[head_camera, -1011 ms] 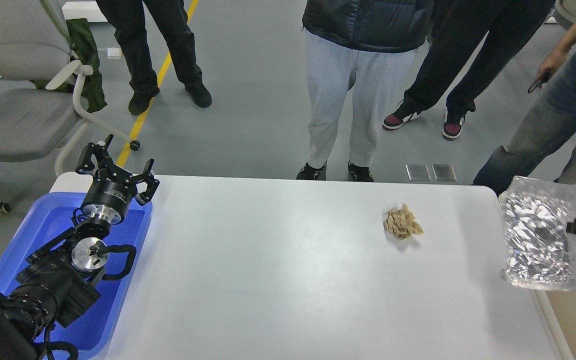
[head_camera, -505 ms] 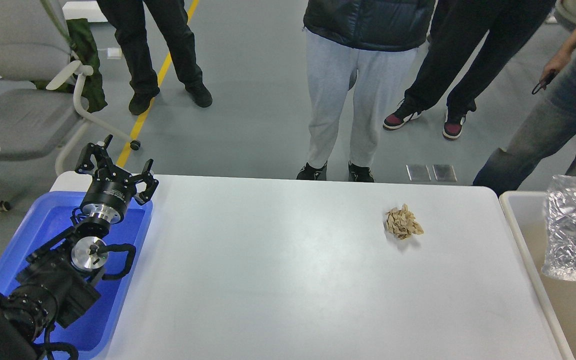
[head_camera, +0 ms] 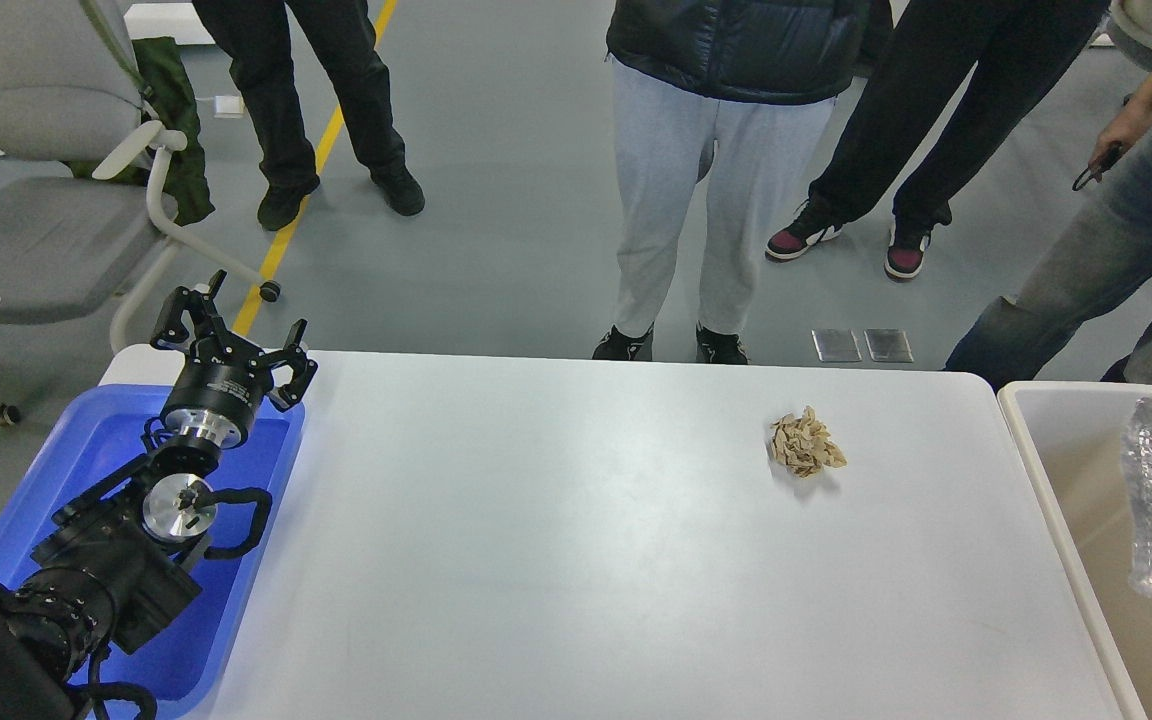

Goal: Tidy desktop
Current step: 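Lower the foil bag into the white bin and release it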

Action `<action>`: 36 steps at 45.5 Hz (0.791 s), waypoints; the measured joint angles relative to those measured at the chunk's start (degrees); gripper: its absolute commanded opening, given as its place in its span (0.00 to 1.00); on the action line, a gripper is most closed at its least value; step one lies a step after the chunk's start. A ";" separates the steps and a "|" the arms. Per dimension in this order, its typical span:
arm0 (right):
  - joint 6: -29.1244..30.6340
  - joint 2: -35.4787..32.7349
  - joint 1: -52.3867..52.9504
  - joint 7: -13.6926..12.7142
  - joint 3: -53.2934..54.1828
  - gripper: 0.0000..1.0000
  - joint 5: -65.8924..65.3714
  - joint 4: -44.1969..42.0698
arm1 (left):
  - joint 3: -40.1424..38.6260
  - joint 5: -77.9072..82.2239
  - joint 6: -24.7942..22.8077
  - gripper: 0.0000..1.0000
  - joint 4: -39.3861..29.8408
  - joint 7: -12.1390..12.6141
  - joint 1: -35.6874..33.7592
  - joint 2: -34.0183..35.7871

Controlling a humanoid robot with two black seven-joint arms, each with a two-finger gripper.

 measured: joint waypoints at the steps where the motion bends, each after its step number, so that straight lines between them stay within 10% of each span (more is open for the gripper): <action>1: -0.07 0.35 -0.37 -0.12 -0.01 0.00 -0.01 -0.31 | 0.00 0.01 0.00 1.00 0.00 0.00 0.00 0.00; 23: -0.97 4.09 -3.78 -1.59 -0.16 0.08 -0.02 -2.95 | -0.04 0.01 0.06 1.00 -0.01 0.00 0.00 -0.01; 30: -1.41 4.56 -4.10 -1.79 -0.20 0.52 -0.02 -3.24 | -0.05 0.01 0.07 1.00 -0.01 0.00 0.00 -0.01; 33: -1.53 4.71 -4.17 -1.97 -0.20 1.00 -0.02 -3.45 | -0.05 0.01 0.08 1.00 -0.01 0.00 0.00 -0.01; 36: -1.59 4.88 -4.22 -2.11 -0.20 1.00 -0.02 -3.66 | -0.05 0.01 0.08 1.00 -0.01 0.00 0.00 -0.01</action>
